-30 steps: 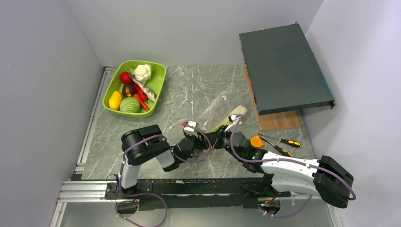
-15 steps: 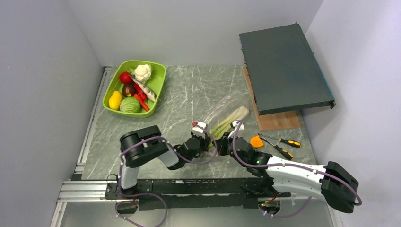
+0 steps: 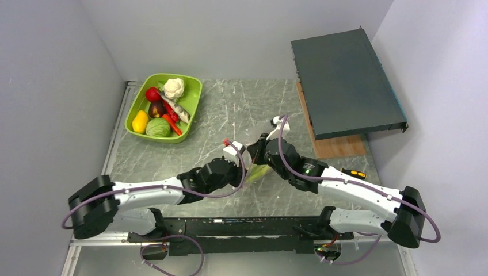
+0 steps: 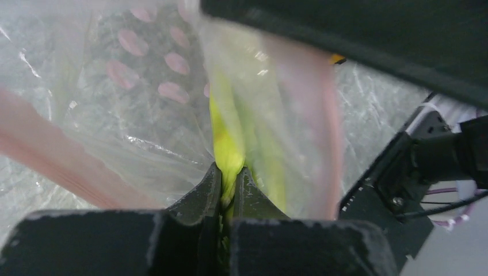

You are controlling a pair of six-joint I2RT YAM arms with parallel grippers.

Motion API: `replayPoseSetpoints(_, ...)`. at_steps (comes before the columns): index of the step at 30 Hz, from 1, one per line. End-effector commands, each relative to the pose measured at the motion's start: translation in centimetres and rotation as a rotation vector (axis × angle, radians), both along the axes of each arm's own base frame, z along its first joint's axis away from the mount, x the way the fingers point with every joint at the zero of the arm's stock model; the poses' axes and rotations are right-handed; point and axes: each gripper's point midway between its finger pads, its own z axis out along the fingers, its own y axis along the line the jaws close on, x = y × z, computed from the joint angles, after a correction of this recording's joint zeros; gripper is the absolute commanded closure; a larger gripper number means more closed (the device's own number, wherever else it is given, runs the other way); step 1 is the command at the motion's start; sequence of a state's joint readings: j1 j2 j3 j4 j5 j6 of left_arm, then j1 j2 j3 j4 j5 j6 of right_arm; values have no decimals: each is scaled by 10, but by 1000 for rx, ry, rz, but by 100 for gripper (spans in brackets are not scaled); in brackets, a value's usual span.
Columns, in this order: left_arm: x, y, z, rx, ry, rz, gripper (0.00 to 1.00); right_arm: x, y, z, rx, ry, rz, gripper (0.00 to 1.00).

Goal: Place the food in the zip-top bag and seal the zipper
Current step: Adjust the fake vegetable in the zipper food storage bag.

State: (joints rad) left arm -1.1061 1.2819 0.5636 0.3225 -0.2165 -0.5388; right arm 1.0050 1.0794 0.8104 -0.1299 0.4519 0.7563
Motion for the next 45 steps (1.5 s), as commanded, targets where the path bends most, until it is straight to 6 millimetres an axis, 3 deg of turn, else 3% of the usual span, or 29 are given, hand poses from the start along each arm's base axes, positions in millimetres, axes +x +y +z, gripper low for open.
replayPoseSetpoints(1, -18, 6, 35, -18, 37, -56, 100, -7, 12, 1, -30, 1, 95, 100)
replayPoseSetpoints(4, -14, 18, 54, -22, 32, 0, 100, -14, 19, 0, -22, -16, 163, 100)
replayPoseSetpoints(9, 1, 47, 60, 14, 38, 175, 100, -21, 23, -1, -11, -8, 204, 100)
replayPoseSetpoints(13, -7, 51, 95, -275, -53, 145, 100, -25, 25, -2, 11, 13, 208, 100)
replayPoseSetpoints(16, -10, 65, 123, -417, -94, 166, 100, -27, 25, 1, 21, 13, 207, 100)
replayPoseSetpoints(19, -5, 86, 122, -400, -39, 272, 100, -29, 25, 6, 14, -8, 213, 100)
replayPoseSetpoints(22, -6, 88, 112, -385, 26, 302, 100, -38, 41, 9, -11, -37, 310, 100)
replayPoseSetpoints(23, -7, 83, 107, -383, 53, 293, 97, -41, 46, 6, -35, -39, 341, 100)
replayPoseSetpoints(25, -12, 74, 93, -328, 92, 251, 83, -47, 52, -6, -91, -34, 377, 100)
replayPoseSetpoints(28, -23, 70, 73, -162, 118, 173, 44, -49, 47, -13, -114, -53, 384, 100)
replayPoseSetpoints(29, -24, 74, 67, -114, 122, 169, 35, -49, 44, -14, -125, -67, 391, 100)
replayPoseSetpoints(33, -31, 89, 74, -91, 75, 139, 22, -43, 38, -12, -165, -109, 419, 100)
replayPoseSetpoints(40, -41, 102, 118, -120, -53, 50, 30, -38, 38, -4, -54, -97, 514, 100)
replayPoseSetpoints(45, -53, 74, 114, -142, -15, -74, 47, -37, 45, 0, -10, -91, 534, 100)
